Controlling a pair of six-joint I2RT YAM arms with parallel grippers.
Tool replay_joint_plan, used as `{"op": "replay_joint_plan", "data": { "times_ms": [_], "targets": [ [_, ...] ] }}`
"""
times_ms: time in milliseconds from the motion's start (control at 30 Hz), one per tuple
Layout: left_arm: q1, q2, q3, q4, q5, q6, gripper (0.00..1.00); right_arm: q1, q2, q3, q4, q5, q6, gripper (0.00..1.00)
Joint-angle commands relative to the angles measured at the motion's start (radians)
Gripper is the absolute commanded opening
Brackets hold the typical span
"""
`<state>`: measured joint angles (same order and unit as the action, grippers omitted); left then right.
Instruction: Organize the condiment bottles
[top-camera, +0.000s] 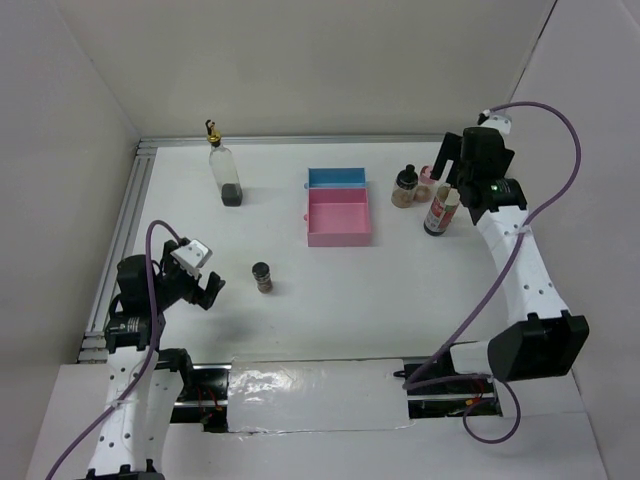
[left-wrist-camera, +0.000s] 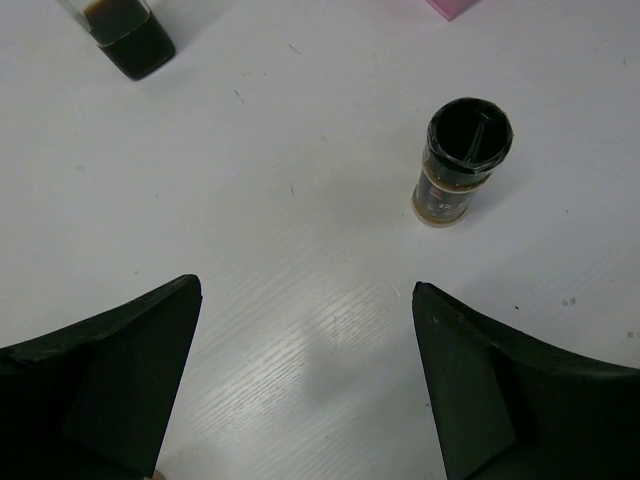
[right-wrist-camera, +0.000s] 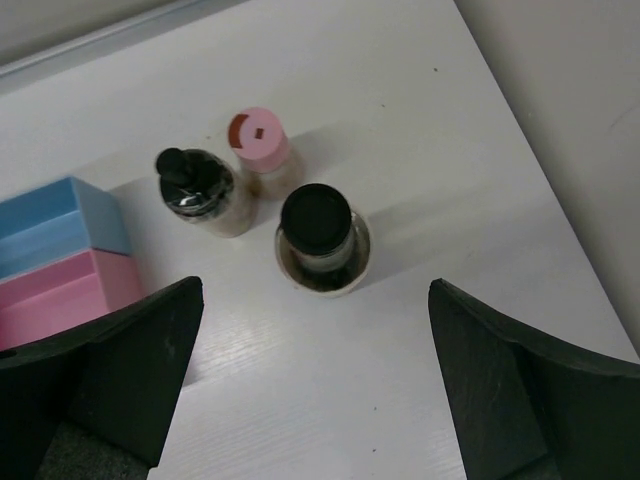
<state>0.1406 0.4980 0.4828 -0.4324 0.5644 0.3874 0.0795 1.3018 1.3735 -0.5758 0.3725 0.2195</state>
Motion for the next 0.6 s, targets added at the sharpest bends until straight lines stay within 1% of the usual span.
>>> {"op": "replay_joint_plan", "data": {
  "times_ms": [0, 67, 100, 167, 200, 233, 467, 533, 567],
  "targets": [
    [-0.001, 0.007, 0.027, 0.011, 0.019, -0.012, 0.99, -0.036, 0.039, -0.028, 0.073, -0.017, 0.001, 1.00],
    [-0.001, 0.008, 0.027, 0.011, 0.012, -0.012, 0.99, -0.053, 0.043, -0.063, 0.141, -0.009, 0.006, 0.98],
    [-0.003, 0.007, 0.027, 0.011, 0.015, -0.012, 0.99, -0.069, 0.048, -0.085, 0.158, -0.014, 0.006, 0.94],
    [-0.003, 0.010, 0.028, 0.009, 0.017, -0.012, 0.99, -0.072, 0.059, -0.106, 0.215, -0.053, -0.006, 0.89],
    [-0.003, 0.010, 0.028, 0.009, 0.014, -0.012, 0.99, -0.072, 0.068, -0.120, 0.227, -0.058, -0.009, 0.83],
    [-0.003, 0.010, 0.027, 0.009, 0.017, -0.012, 0.99, -0.072, 0.073, -0.125, 0.247, -0.058, -0.009, 0.80],
    [-0.003, 0.024, 0.020, 0.017, 0.005, -0.012, 0.99, -0.072, 0.093, -0.201, 0.376, -0.058, -0.045, 0.77],
    [-0.001, 0.024, 0.022, 0.015, 0.006, -0.013, 0.99, -0.072, 0.102, -0.208, 0.396, -0.038, -0.049, 0.74],
    [-0.003, 0.025, 0.023, 0.015, 0.008, -0.012, 0.99, -0.072, 0.102, -0.214, 0.404, -0.037, -0.052, 0.69]
  ]
}}
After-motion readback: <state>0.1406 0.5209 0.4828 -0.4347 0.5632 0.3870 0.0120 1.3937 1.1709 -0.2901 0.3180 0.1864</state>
